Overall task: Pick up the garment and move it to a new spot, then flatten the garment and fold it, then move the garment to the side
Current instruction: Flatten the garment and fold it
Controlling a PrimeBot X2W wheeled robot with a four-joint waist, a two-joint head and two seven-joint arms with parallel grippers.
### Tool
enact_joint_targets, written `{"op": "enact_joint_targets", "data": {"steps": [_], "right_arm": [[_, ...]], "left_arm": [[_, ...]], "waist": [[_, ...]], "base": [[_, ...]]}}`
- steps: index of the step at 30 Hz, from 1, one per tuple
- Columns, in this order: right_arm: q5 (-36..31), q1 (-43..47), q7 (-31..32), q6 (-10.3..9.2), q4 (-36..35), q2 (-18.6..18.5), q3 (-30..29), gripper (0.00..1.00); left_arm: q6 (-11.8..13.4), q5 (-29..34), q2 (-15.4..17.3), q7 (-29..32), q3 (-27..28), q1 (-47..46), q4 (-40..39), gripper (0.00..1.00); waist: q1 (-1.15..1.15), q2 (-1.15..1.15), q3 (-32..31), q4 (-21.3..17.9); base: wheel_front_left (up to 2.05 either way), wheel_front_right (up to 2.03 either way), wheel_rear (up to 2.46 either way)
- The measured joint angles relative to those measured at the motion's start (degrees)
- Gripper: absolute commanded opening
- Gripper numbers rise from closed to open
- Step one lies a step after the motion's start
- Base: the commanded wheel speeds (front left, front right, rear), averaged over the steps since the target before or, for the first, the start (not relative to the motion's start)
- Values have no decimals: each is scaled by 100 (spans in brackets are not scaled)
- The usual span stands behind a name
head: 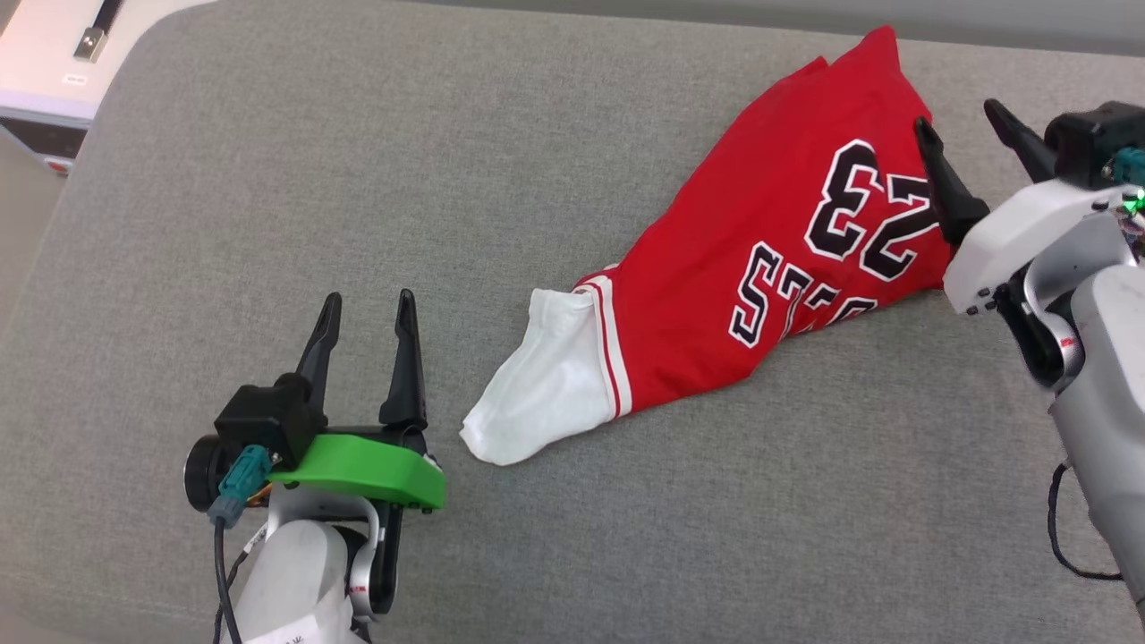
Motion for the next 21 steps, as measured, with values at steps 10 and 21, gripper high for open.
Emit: {"op": "enact_joint_targets", "data": {"steps": [10, 21], "right_arm": [[-322, 1553, 27, 0, -957, 279, -899, 100], [0, 2628, 2206, -1, -1872, 311, -1427, 100]], "left_arm": [[85, 0, 129, 9, 97, 249, 46, 100], [141, -20, 212, 58, 129, 339, 15, 100]], "waist": [[-1, 0, -455, -307], [-1, 0, -591, -522]], "base": [[0, 0, 0], [0, 0, 0]]}}
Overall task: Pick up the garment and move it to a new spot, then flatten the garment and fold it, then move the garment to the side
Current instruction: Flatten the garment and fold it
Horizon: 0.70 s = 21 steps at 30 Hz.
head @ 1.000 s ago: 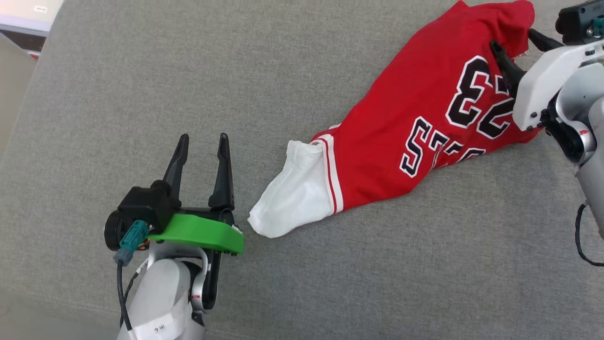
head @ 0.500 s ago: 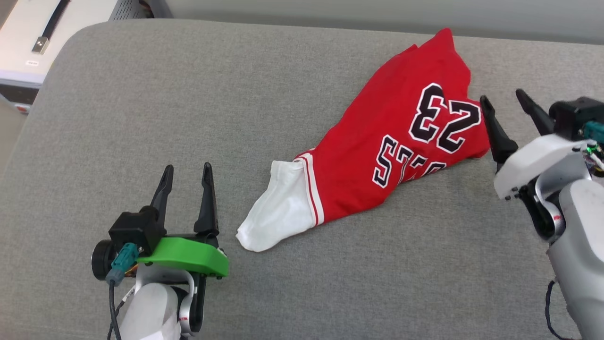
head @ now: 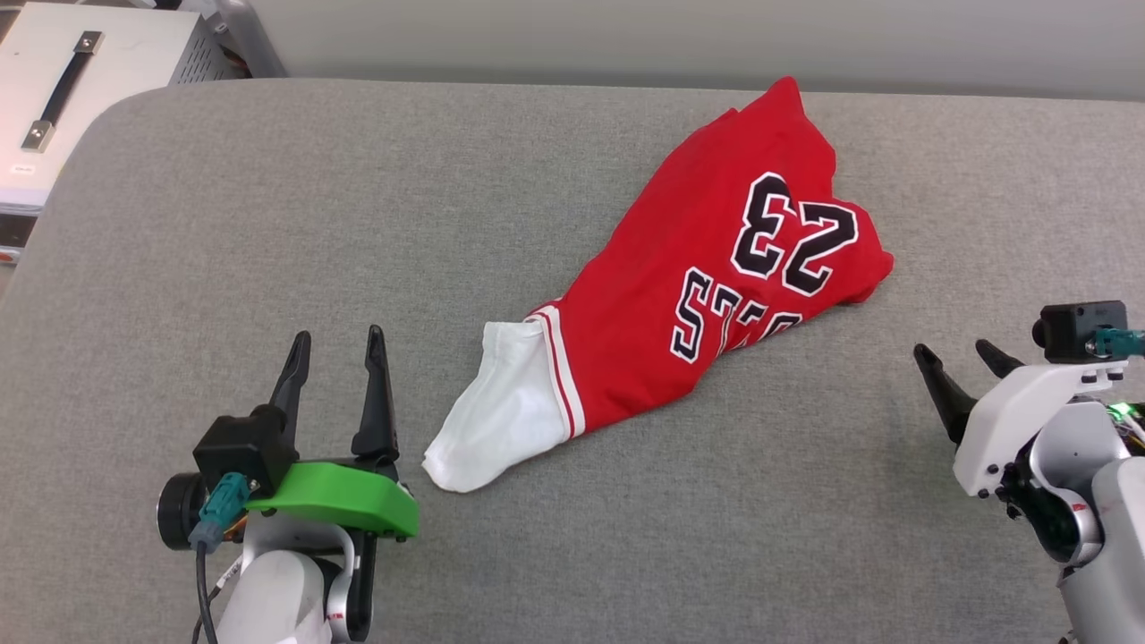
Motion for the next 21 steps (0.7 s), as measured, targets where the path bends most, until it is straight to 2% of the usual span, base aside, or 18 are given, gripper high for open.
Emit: {"op": "enact_joint_targets", "data": {"steps": [4, 10, 15, 21], "right_arm": [[182, -103, 661, 0, -36, -152, 25, 100], [457, -862, 1370, 0, 135, -414, 247, 100], [686, -1470, 1762, 0, 406, -601, 616, 100], [889, -2045, 1951, 0, 775, -788, 1032, 100]], "left_arm": [[0, -1, -3, 0, -53, -20, -19, 100], [-4, -1, -38, -8, -159, -144, -42, 100], [-15, -1, -141, -13, -270, -321, -35, 100], [-33, -20, -200, -53, -325, -455, 21, 100]], "waist": [[0, 0, 100, 48], [0, 0, 295, 209], [0, 0, 486, 395], [0, 0, 742, 634]], "base": [[0, 0, 0], [0, 0, 0], [0, 0, 0], [0, 0, 0]]}}
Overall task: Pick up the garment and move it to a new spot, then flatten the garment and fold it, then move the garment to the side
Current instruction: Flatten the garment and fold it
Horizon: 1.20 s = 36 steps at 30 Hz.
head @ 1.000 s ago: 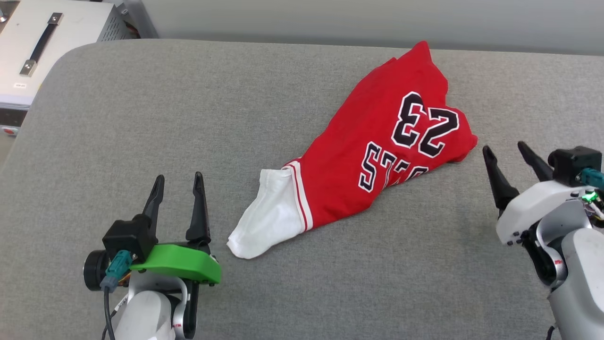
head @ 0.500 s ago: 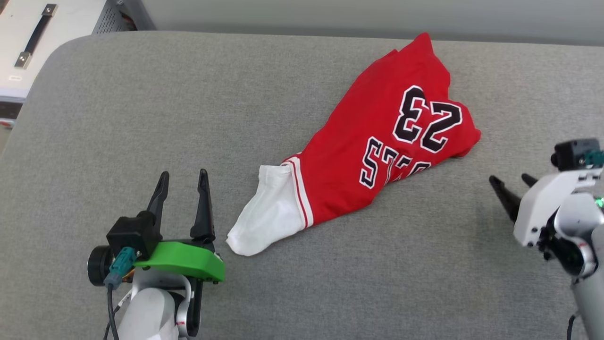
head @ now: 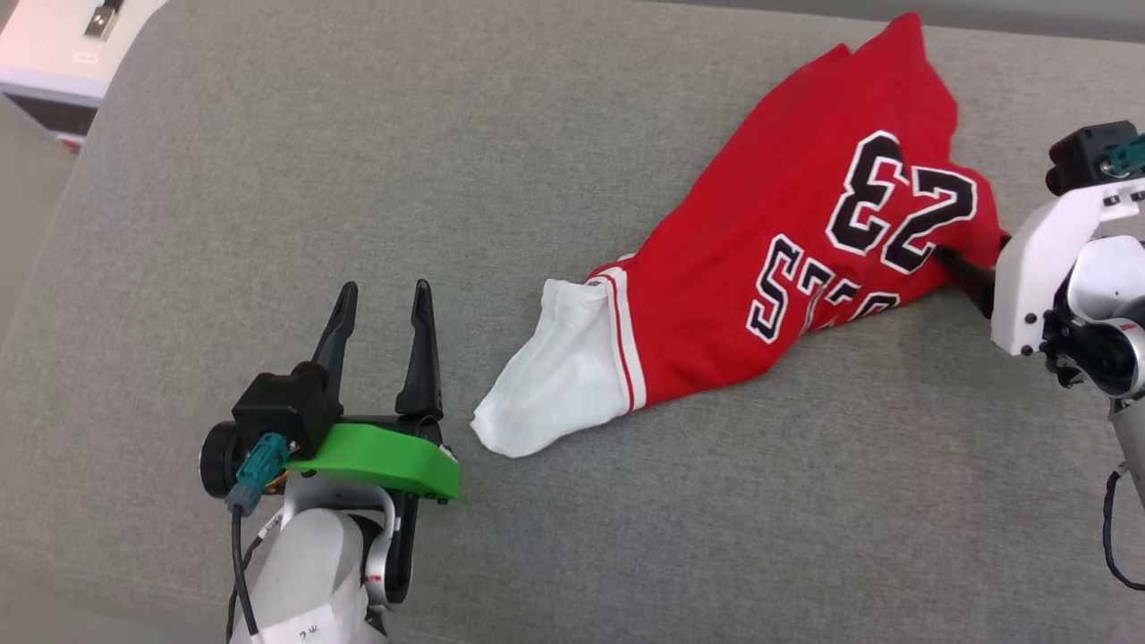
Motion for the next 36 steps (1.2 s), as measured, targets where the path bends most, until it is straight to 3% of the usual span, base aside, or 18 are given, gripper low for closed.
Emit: {"op": "enact_joint_targets", "data": {"steps": [10, 11, 12, 13, 24, 32, 33, 36], "right_arm": [[308, -311, 580, -2, 569, -156, 530, 100], [356, -314, 668, -7, 583, -159, 556, 70], [427, -328, 742, -7, 587, -171, 593, 17], [481, -343, 775, -7, 588, -186, 617, 0], [786, -115, 657, -7, -43, -366, 777, 0], [576, 424, 867, -5, -1603, -788, 42, 0], [437, 800, 1033, -7, -2235, -814, -386, 0], [209, 1184, 1246, -5, -2972, -801, -822, 0]], "left_arm": [[-26, -21, -112, -4, 14, -31, 15, 100], [-26, -21, -113, -4, 24, -32, 15, 100], [-27, -21, -115, -4, 32, -32, 14, 100], [-27, -21, -116, -4, 41, -32, 14, 100], [-51, 37, -144, -5, 170, 13, 87, 100], [-76, 89, -146, -5, 234, 203, 90, 100], [-78, 92, -143, -5, 245, 254, 89, 100], [-79, 107, -138, -5, 256, 312, 86, 100]], "waist": [[0, 0, 315, 269], [0, 0, 330, 282], [0, 0, 339, 292], [0, 0, 340, 295], [1, 0, -43, 181], [1, 0, -382, -22], [1, 0, -469, -113], [0, 0, -549, -199]], "base": [[0, 0, 0], [0, 0, 0], [0, 0, 0], [0, 0, 0], [0, 0, 0], [0, 0, 0], [0, 0, 0], [0, 0, 0]]}}
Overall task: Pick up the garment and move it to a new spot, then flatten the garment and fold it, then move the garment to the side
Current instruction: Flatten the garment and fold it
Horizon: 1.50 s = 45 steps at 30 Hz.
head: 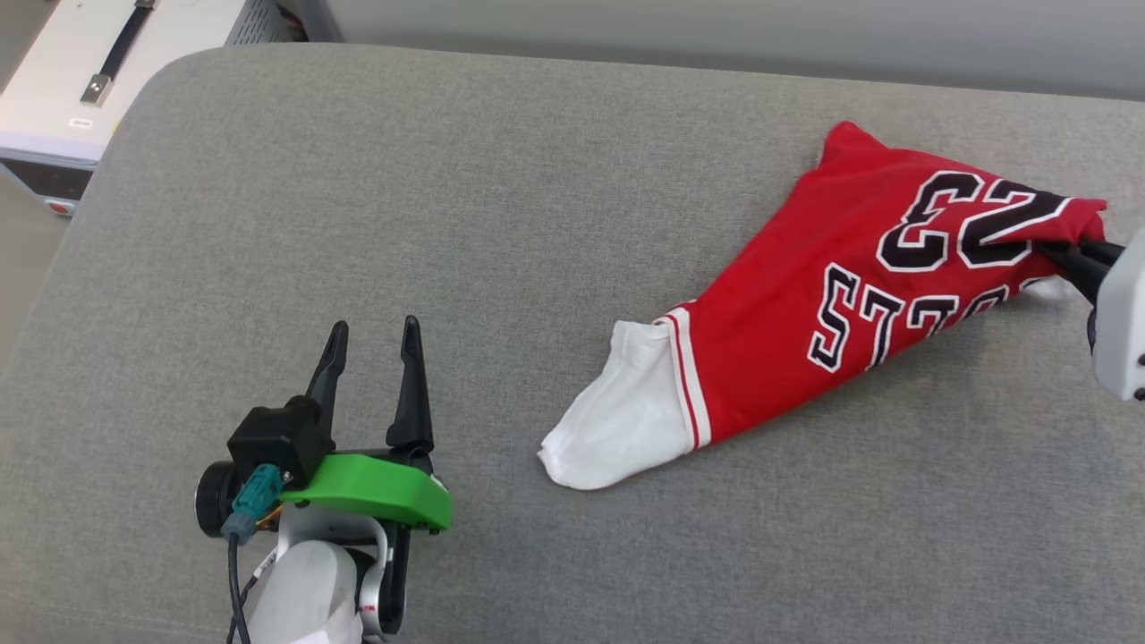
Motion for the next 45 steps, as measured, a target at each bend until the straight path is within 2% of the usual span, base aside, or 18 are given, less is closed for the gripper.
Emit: {"op": "enact_joint_targets", "data": {"steps": [6, 8, 9, 14, 20, 21, 22, 29, 37, 40, 45], "right_arm": [[-354, 983, 498, 0, -1362, 370, -611, 0], [-403, 1469, 624, 0, -1707, 637, -709, 0], [-426, 1952, 691, -1, -1858, 910, -727, 0], [-425, 3030, 653, -1, -1752, 1619, -626, 0], [-463, 3523, 145, -1, -1147, 2228, -472, 0], [-478, 3537, -9, -1, -1056, 2302, -457, 31], [-478, 3549, -109, -1, -993, 2347, -450, 100], [-754, 3552, -1351, -1, -854, 2562, -633, 100], [-1132, 3519, -2744, -1, -992, 2866, -1167, 100], [-1222, 3405, -2996, -1, -1004, 2915, -1446, 100], [-1278, 3123, -3002, -1, -848, 2908, -1850, 100]], "left_arm": [[0, 1, 16, 0, -8, 51, -19, 100], [0, 1, 22, 0, -13, 54, -35, 100], [0, 1, 24, 0, -25, 55, -43, 100], [0, 0, 32, 0, -43, 56, -37, 100], [3, -1, 68, 1, -44, 54, -22, 100], [3, -1, 78, 1, -47, 54, -20, 100], [3, -1, 85, 2, -49, 54, -20, 100], [14, -4, 169, 14, -51, 55, -5, 100], [64, -26, 225, 62, -44, 107, -23, 100], [92, -27, 238, 69, -45, 153, -53, 100], [107, -34, 245, 109, -63, 152, -99, 100]], "waist": [[0, 0, -112, -132], [0, 0, -118, -155], [0, 0, -94, -164], [0, 0, -21, -205], [0, 0, 24, -283], [0, 0, 25, -298], [0, 0, 24, -310], [0, 0, -46, -392], [0, 0, -219, -467], [0, 0, -267, -499], [0, 0, -263, -497]], "base": [[0, 0, 0], [0, 0, 0], [0, 0, 0], [0, 0, 0], [0, 0, 0], [0, 0, 0], [0, 0, 0], [0, 0, 0], [0, 0, 0], [0, 0, 0], [0, 0, 0]]}}
